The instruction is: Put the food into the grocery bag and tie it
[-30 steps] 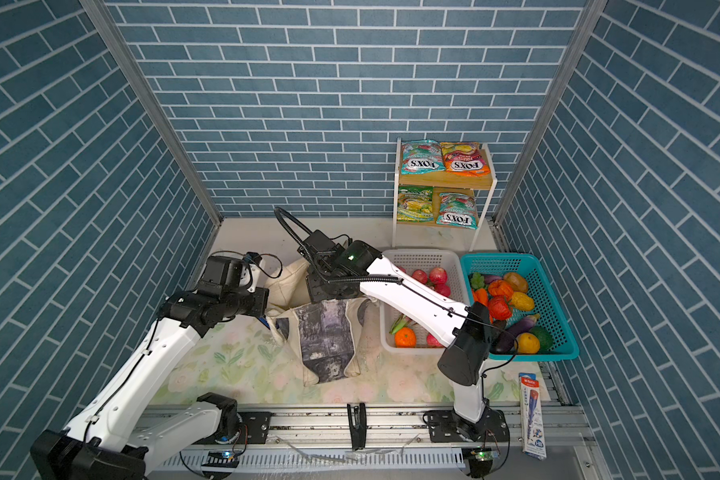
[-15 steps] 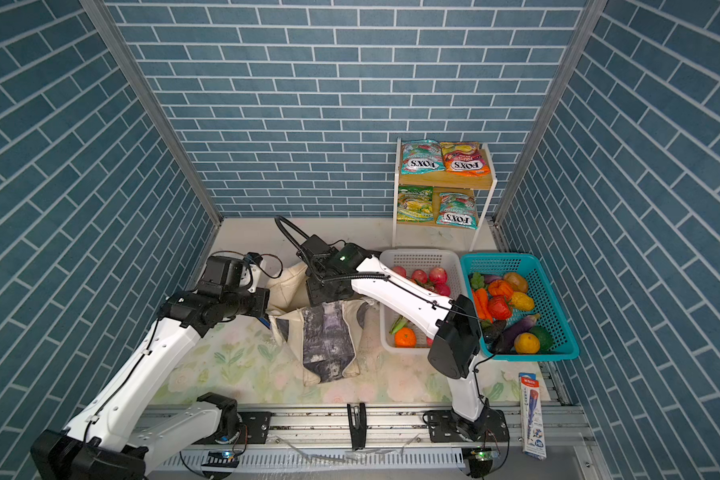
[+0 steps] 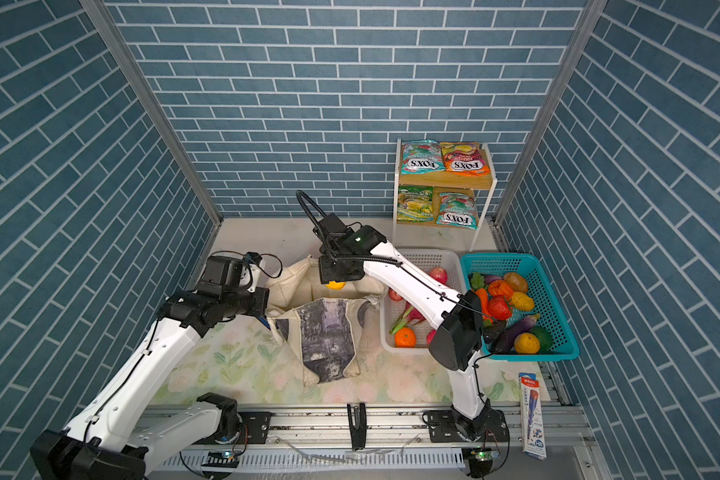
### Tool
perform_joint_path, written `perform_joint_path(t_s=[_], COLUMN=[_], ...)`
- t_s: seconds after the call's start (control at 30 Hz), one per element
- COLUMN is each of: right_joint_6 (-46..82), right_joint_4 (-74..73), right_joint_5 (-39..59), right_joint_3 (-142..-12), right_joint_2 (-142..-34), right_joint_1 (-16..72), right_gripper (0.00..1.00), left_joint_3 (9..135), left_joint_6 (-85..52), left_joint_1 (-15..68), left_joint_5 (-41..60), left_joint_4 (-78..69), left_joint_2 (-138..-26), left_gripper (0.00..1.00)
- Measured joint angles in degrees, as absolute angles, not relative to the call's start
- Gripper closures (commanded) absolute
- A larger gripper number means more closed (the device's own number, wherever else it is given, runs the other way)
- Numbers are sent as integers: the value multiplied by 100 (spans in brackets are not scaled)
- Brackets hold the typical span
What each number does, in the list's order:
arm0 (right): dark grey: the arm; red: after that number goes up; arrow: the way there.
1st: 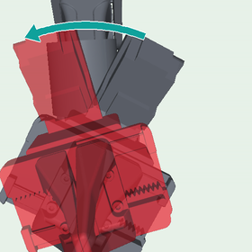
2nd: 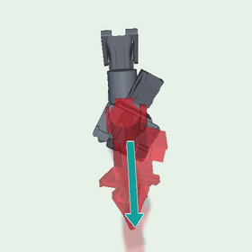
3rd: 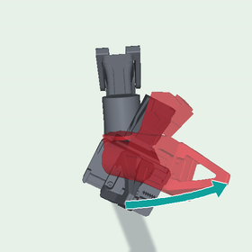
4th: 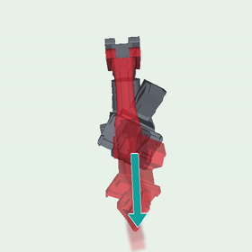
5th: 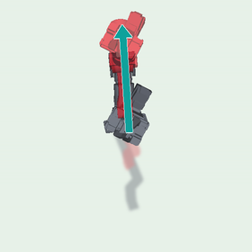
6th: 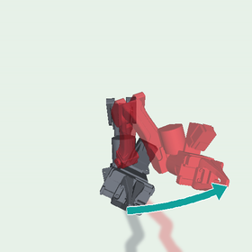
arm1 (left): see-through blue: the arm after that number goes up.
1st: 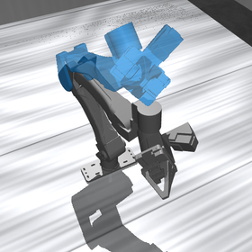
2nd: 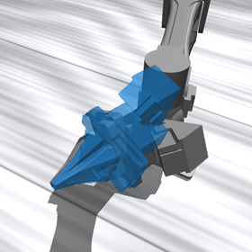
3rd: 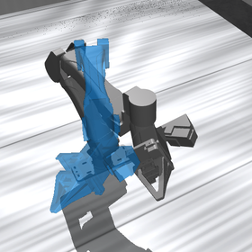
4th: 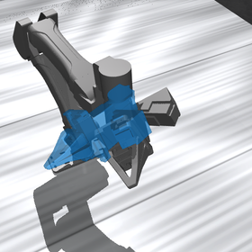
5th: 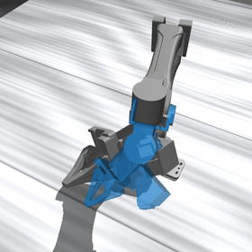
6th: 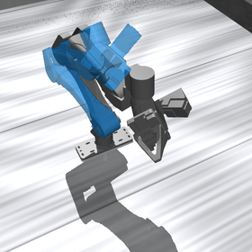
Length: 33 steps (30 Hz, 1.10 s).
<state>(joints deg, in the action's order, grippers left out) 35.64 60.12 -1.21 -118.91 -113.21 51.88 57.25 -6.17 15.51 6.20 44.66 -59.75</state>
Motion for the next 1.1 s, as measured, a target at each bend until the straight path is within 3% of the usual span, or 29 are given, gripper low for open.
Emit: perform_joint_path(t_s=[0.3,0.7,0.83,1.1], right_joint_6=[3553,3555,3551,3544], right_joint_4=[6272,6287,6176,5946], right_joint_5=[-189,-322,-322,-434], right_joint_3=[-11764,-10425,-10335,-10333], right_joint_2=[-11487,-10965,-10940,-10943], right_joint_1=[5614,6108,6108,6108], right_gripper=[37,36,32,15], left_joint_3=[5725,5725,5725,5725], left_joint_6=[-617,-620,-620,-620], left_joint_1=[1551,1551,1551,1551], left_joint_5=[602,607,607,602], left_joint_4=[4466,4510,4512,4510], left_joint_2=[-5975,-5975,-5975,-5975], left_gripper=[96,96,96,96])
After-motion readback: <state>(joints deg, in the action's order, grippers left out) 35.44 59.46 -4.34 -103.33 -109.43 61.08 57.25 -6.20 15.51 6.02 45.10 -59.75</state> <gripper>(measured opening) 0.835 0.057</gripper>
